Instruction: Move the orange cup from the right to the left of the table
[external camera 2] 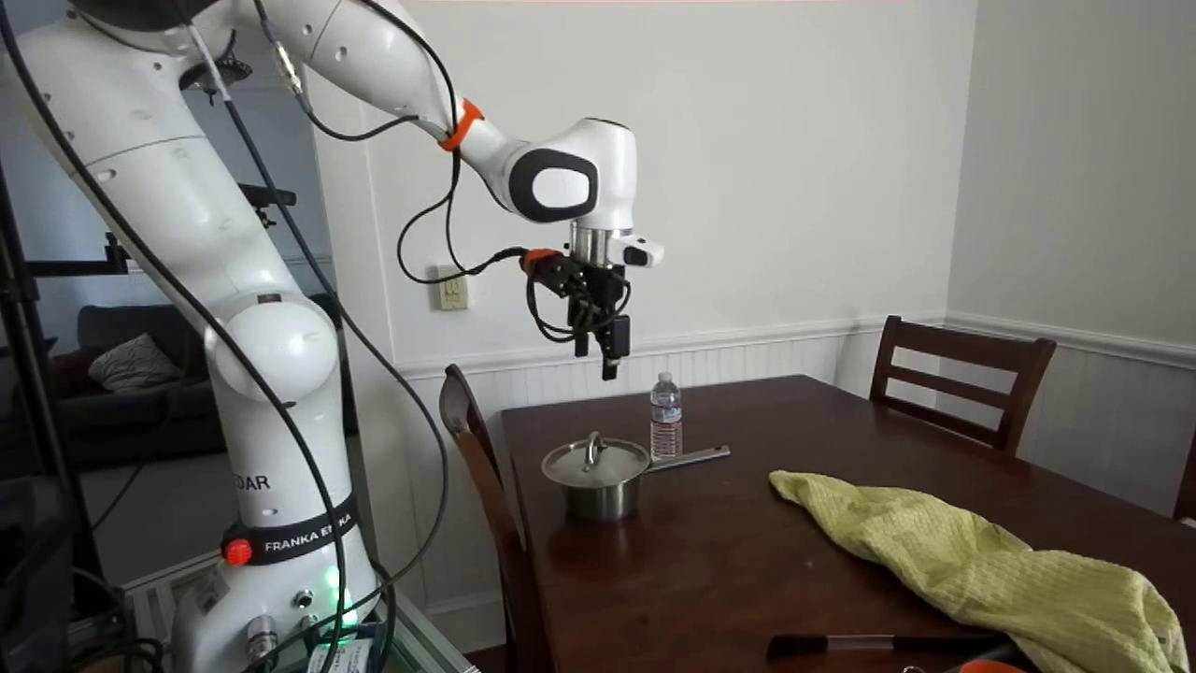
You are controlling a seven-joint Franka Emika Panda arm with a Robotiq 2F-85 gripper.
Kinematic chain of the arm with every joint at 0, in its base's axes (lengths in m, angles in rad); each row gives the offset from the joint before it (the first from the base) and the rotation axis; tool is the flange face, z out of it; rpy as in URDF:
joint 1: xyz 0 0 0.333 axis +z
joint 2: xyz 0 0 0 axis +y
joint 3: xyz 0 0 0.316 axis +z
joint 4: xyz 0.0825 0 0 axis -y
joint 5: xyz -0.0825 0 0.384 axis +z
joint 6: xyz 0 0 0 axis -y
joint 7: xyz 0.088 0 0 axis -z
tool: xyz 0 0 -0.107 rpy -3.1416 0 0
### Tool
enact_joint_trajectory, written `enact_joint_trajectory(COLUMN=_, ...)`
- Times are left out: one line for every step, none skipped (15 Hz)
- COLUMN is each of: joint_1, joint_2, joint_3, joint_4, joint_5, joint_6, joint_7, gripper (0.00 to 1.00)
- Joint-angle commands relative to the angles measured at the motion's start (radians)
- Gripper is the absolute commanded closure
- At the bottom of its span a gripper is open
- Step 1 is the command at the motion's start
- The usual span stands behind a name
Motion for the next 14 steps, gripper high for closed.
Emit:
enact_joint_trajectory(joint_1=-0.117, joint_2=0.1, joint_3=-0.102, joint_4=0.076, joint_5=-0.045, joint_6=0.045, joint_7=0.009, gripper=0.0)
enact_joint_trajectory(joint_1=-0.147, joint_2=0.134, joint_3=-0.129, joint_4=0.102, joint_5=-0.053, joint_6=0.072, joint_7=0.01, gripper=0.0)
enact_joint_trajectory(joint_1=-0.18, joint_2=0.157, joint_3=-0.156, joint_4=0.122, joint_5=-0.07, joint_6=0.1, joint_7=0.011, gripper=0.0)
enact_joint_trajectory(joint_1=-0.204, joint_2=0.204, joint_3=-0.183, joint_4=0.156, joint_5=-0.072, joint_6=0.133, joint_7=0.013, gripper=0.0)
enact_joint_trajectory(joint_1=-0.228, joint_2=0.235, joint_3=-0.207, joint_4=0.18, joint_5=-0.074, joint_6=0.162, joint_7=0.021, gripper=0.0)
enact_joint_trajectory(joint_1=-0.245, joint_2=0.287, joint_3=-0.232, joint_4=0.216, joint_5=-0.061, joint_6=0.195, joint_7=0.024, gripper=0.0)
enact_joint_trajectory(joint_1=-0.262, joint_2=0.326, joint_3=-0.253, joint_4=0.243, joint_5=-0.049, joint_6=0.223, joint_7=0.031, gripper=0.0)
enact_joint_trajectory(joint_1=-0.276, joint_2=0.361, joint_3=-0.27, joint_4=0.278, joint_5=-0.036, joint_6=0.233, joint_7=0.044, gripper=0.0)
enact_joint_trajectory(joint_1=-0.287, joint_2=0.396, joint_3=-0.281, joint_4=0.289, joint_5=-0.023, joint_6=0.255, joint_7=0.066, gripper=0.0)
enact_joint_trajectory(joint_1=-0.286, joint_2=0.408, joint_3=-0.269, joint_4=0.307, joint_5=-0.03, joint_6=0.235, joint_7=0.138, gripper=0.0)
enact_joint_trajectory(joint_1=-0.288, joint_2=0.334, joint_3=-0.273, joint_4=0.244, joint_5=-0.048, joint_6=0.233, joint_7=0.05, gripper=0.0)
enact_joint_trajectory(joint_1=-0.292, joint_2=0.362, joint_3=-0.274, joint_4=0.263, joint_5=-0.048, joint_6=0.233, joint_7=0.078, gripper=0.0)
enact_joint_trajectory(joint_1=-0.291, joint_2=0.381, joint_3=-0.273, joint_4=0.277, joint_5=-0.048, joint_6=0.233, joint_7=0.099, gripper=0.0)
enact_joint_trajectory(joint_1=-0.289, joint_2=0.393, joint_3=-0.269, joint_4=0.286, joint_5=-0.048, joint_6=0.233, joint_7=0.113, gripper=0.0)
